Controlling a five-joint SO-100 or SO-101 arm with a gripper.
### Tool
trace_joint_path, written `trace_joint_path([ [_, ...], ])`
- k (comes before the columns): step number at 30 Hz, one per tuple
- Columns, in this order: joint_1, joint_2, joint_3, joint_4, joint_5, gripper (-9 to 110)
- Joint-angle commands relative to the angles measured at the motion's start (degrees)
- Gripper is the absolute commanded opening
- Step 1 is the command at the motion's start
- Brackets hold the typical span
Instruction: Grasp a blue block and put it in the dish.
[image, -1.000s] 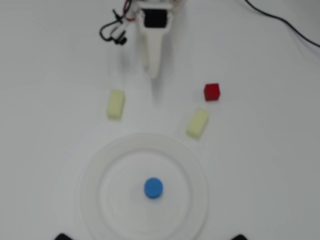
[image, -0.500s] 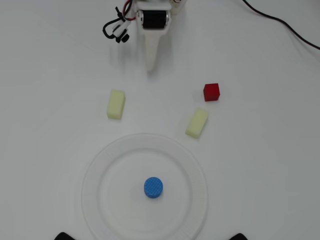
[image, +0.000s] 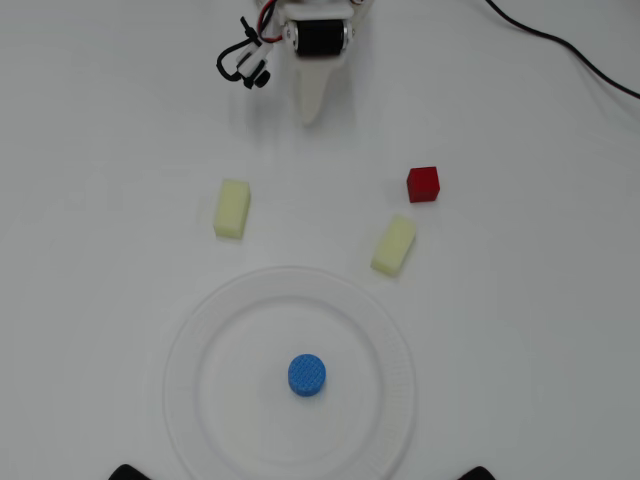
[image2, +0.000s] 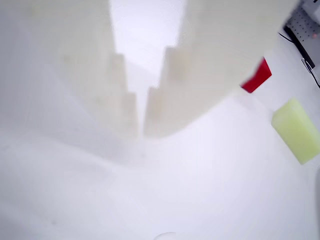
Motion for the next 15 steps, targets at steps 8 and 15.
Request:
trace_joint_path([
  [8,-0.5,9.9,5.1,4.5,1.1,1],
  [15,-0.5,9.9,5.1,4.5,0.9,2],
])
